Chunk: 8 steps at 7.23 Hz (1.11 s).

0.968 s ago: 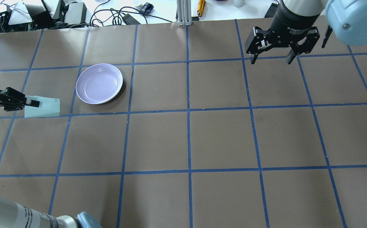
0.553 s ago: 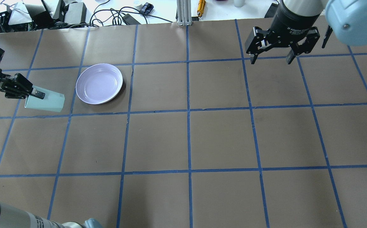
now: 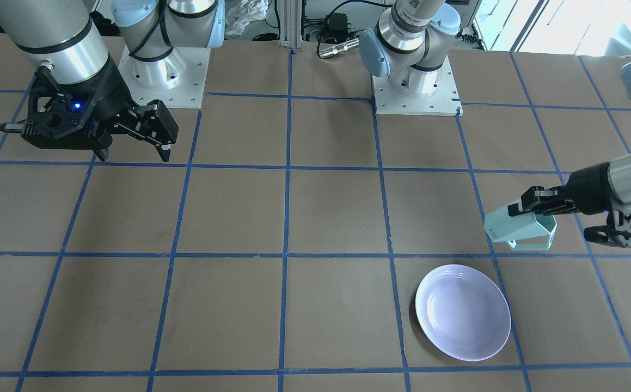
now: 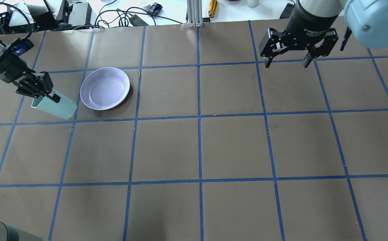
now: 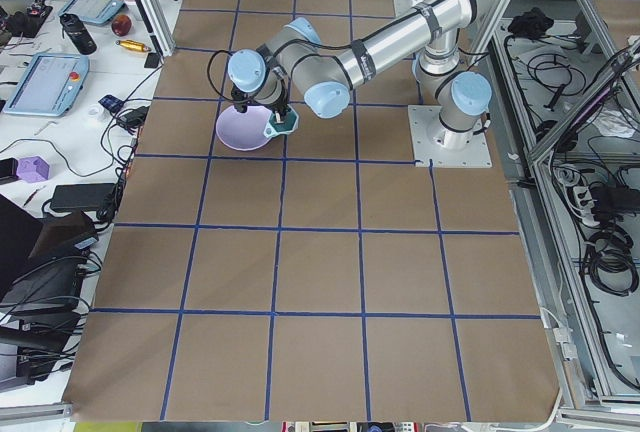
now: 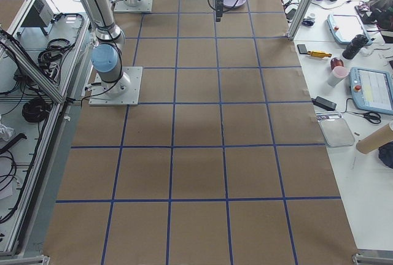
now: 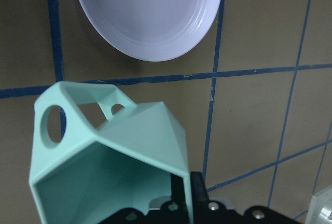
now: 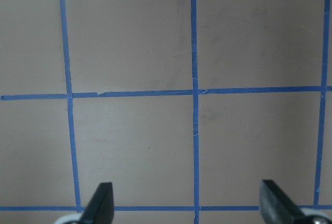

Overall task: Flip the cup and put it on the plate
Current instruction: 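Carry the upright cup with the left gripper onto the white plate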

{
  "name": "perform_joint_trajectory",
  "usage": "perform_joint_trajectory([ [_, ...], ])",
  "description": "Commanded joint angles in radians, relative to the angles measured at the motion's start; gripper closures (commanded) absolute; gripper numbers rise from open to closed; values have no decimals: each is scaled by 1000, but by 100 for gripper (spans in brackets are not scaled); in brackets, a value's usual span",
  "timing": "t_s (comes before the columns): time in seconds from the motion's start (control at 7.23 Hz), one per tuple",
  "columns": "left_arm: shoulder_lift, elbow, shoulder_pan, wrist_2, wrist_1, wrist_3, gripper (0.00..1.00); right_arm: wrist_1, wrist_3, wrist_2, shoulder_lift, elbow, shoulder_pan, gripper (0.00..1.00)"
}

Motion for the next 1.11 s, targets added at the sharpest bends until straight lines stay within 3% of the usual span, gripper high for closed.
perform_joint_trajectory([
  [0.0, -16, -1, -109, 65, 104, -101, 100, 0, 1, 0, 0, 0, 0, 0],
  [0.28, -26, 0, -181, 171, 207, -95, 100, 0, 0, 0, 0, 0, 0, 0],
  [0.83, -88, 0, -247, 221, 338, 156, 100, 0, 0, 0, 0, 0, 0, 0],
  [0.97, -104, 0, -280, 311, 394, 178, 100, 0, 0, 0, 0, 0, 0, 0],
])
